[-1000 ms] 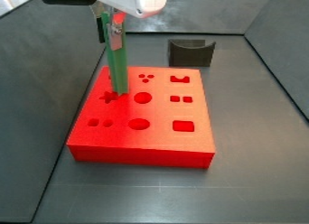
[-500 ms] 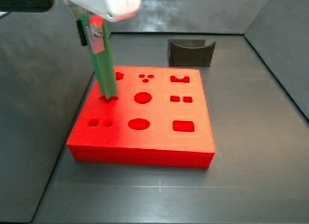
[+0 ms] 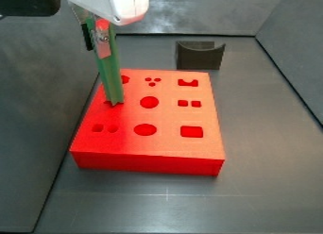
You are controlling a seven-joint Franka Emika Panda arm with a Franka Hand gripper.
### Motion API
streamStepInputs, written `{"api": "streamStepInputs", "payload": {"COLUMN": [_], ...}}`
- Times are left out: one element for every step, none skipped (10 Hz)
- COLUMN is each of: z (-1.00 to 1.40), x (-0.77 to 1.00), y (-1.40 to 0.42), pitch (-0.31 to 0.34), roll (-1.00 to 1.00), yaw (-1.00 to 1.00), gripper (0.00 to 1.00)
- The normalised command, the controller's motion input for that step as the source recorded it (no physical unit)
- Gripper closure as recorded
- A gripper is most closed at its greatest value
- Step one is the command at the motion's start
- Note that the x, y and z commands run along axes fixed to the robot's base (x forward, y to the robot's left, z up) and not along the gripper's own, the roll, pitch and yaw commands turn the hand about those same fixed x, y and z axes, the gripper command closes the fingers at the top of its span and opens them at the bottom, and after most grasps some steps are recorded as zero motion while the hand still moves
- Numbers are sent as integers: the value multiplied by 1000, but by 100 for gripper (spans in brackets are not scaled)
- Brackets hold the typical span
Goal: Pick up the star object. Move up. Place the star object on the fixture. Regrasp the star object. Move to above the board. Insert the star object.
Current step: Insert the star object.
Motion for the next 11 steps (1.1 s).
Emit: {"api": "streamStepInputs", "payload": {"z": [-117,-197,-200,-151,-157,-114,-40,-20,0,0,-40], "x": [6,154,171,97,34,0,-46,-160,-137,-20,0], "y": [-77,-40,-31,-57,-37,-9,-97,-169,-180,-89,-9], "pitch": [0,0,0,0,0,0,-6,-43,-53,-36,-7], "roll": [0,-17,-24,-6,0,0,0,0,0,0,0], "yaw": [151,237,254,237,274,337,111,0,0,0,9], "gripper": [100,100,100,100,100,100,100,100,100,100,100]}}
